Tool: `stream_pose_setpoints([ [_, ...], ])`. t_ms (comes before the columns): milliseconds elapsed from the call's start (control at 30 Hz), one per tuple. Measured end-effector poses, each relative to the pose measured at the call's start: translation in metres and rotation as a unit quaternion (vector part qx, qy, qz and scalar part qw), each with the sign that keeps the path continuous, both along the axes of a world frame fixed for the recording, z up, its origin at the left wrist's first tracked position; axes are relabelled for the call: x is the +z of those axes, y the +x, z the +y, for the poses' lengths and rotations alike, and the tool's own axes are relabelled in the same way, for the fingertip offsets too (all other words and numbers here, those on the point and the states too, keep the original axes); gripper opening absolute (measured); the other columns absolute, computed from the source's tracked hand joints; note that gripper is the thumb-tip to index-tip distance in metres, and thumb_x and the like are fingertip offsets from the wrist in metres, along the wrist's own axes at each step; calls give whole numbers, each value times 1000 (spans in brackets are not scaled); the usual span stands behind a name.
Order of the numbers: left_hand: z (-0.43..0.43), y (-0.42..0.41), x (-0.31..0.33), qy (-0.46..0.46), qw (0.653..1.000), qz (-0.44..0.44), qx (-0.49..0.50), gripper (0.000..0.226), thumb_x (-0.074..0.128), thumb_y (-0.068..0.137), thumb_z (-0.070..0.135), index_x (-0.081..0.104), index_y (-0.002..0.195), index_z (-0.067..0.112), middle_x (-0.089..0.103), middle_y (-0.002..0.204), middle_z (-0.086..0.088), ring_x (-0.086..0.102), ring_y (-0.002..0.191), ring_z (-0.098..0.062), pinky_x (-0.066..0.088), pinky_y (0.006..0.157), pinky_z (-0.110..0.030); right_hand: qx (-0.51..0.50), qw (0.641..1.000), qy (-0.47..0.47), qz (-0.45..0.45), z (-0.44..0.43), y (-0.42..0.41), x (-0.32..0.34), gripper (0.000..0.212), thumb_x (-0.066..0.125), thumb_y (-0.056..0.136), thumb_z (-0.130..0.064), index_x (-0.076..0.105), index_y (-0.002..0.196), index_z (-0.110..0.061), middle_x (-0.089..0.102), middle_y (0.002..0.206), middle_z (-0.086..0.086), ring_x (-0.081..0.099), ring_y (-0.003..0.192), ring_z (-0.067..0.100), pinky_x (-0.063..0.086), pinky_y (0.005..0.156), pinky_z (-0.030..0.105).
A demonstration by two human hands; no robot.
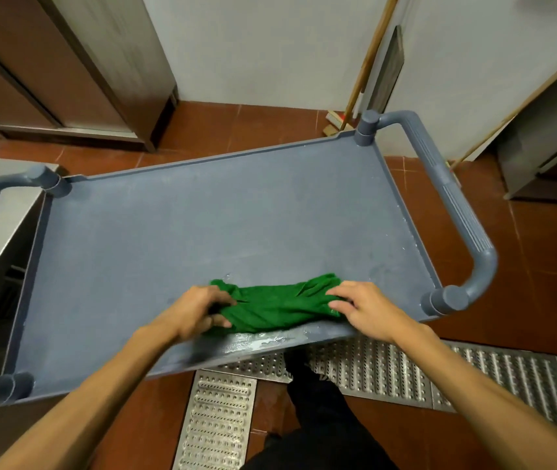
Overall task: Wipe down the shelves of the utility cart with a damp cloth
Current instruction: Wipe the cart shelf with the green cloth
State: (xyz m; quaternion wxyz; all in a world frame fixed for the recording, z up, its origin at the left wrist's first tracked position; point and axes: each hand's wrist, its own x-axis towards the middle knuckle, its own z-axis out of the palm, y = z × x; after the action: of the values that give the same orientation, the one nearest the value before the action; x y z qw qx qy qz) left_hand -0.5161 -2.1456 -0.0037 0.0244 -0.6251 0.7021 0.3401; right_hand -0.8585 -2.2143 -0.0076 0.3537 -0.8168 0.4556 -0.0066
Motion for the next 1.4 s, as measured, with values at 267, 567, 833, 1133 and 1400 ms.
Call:
stream_pose_setpoints([
  [267,-97,-15,53,-169,985,19,39,28,76,86,16,75,114,15,72,106,-6,67,101,-28,51,93,-36,-125,986,-68,-91,-83,-9,48,19,61,93,-12,73,108,-14,70,100,8,63,94,26,47,87,37],
  [567,-231,-57,91,-294,955,-31,32,26,66,87,15,66,112,16,60,109,-9,54,104,-31,48,82,-41,-274,928,-197,-155,-208,-16,90,24,58,93,-7,72,112,-14,68,115,8,61,107,23,44,98,27],
  [833,-274,-104,29,-198,977,-81,15,33,60,83,9,55,116,7,49,117,-16,48,108,-38,48,75,-46,-234,953,-187,46,-237,-36,18,38,54,89,2,66,120,-17,62,122,8,59,108,35,47,90,39],
  [1133,-255,-130,-28,-96,982,-157,-36,65,61,81,18,39,141,11,46,124,-14,47,111,-35,49,79,-45,-71,982,-120,129,-212,-48,-45,76,60,86,-29,26,154,-24,37,134,6,36,123,26,40,91,38],
  [1400,-250,-135,-25,-66,981,-179,-31,66,54,92,21,32,153,19,44,129,-15,45,116,-34,50,87,-45,-100,964,-172,177,-201,-38,-44,80,60,80,7,34,150,-20,42,133,11,41,119,28,35,92,36],
])
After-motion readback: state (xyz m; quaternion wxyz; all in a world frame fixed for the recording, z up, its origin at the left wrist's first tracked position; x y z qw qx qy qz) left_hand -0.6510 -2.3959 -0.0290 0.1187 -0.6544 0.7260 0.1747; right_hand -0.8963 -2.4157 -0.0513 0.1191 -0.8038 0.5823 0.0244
